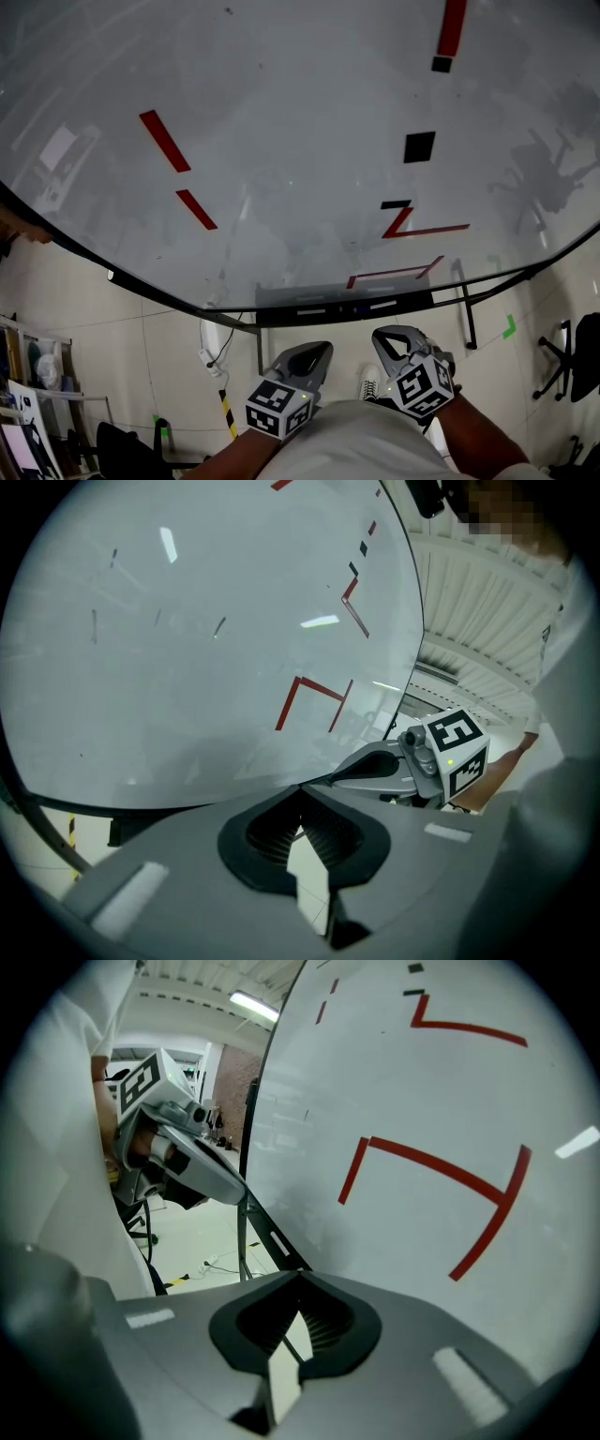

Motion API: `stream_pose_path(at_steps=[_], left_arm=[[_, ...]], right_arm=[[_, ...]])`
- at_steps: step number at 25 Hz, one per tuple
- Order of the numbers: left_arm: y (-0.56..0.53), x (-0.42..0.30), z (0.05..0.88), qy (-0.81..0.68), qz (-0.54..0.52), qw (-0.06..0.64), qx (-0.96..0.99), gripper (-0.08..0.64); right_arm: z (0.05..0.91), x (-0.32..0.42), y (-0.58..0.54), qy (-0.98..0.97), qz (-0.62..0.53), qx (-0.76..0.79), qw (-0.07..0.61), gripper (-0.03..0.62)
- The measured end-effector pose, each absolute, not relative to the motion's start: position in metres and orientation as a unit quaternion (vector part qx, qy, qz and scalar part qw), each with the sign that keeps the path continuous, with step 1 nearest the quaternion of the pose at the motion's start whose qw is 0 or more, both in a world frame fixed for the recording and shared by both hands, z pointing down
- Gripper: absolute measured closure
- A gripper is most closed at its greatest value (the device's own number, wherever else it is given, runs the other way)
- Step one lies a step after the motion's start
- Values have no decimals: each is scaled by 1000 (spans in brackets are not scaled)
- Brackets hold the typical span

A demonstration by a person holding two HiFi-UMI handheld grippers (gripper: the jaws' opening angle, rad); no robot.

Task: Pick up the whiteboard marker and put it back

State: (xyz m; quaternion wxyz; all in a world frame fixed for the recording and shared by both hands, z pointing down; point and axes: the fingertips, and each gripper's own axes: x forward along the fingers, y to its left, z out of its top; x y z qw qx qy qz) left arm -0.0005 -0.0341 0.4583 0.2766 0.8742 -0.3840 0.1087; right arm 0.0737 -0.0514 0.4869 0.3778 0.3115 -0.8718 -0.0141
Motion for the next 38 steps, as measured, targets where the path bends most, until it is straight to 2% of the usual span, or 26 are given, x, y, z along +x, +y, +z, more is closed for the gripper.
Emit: stream_pose_path(at_steps=[16, 25, 38], left_arm=[[-25, -21, 457, -337, 100, 259, 900, 543], [6, -23, 457, -300, 106, 254, 914, 543], [45, 17, 446, -383, 88, 254, 884, 543]], right_arm=[[467, 67, -30, -844, 12, 389, 370, 591], [450, 56, 1, -849, 77, 432, 293, 591], [435, 84, 38, -904, 78, 342, 244, 591]])
